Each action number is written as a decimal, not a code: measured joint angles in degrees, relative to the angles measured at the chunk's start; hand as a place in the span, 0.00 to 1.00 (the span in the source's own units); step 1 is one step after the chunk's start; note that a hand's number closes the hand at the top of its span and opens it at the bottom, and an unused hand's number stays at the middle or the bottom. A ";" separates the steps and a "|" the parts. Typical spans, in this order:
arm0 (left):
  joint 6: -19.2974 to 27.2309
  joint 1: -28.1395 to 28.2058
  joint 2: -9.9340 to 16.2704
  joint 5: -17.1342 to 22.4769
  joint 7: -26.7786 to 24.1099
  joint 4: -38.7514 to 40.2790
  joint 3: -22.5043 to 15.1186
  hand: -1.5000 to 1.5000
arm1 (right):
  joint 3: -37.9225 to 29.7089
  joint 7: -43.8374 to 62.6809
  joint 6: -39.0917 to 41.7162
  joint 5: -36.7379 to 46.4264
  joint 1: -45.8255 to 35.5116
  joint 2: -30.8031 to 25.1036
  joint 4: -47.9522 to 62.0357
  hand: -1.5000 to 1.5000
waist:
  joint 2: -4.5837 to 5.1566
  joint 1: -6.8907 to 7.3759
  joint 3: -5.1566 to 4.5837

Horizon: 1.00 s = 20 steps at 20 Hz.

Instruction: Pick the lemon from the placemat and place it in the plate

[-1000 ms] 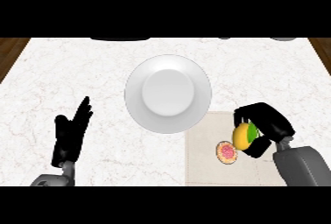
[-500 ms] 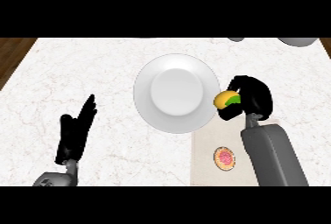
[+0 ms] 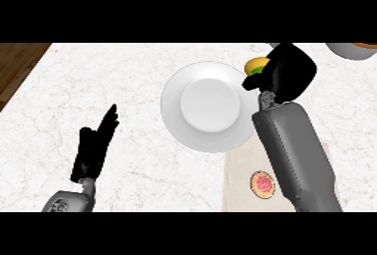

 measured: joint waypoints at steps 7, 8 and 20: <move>-0.23 -1.46 -0.52 -0.13 0.60 0.41 -0.47 0.50 | -0.54 8.15 0.67 10.20 -7.88 -0.09 5.88 1.00 | 0.38 0.94 0.34; -0.38 -1.56 -0.35 -0.08 0.44 0.62 -0.32 0.50 | -1.03 8.70 0.71 11.12 -8.57 -0.09 6.71 1.00 | 0.46 0.91 0.37; 0.16 -2.32 -1.33 0.06 0.25 2.26 0.18 0.50 | -8.36 10.33 0.17 11.97 -10.19 -0.09 14.88 1.00 | 0.41 -0.12 0.69</move>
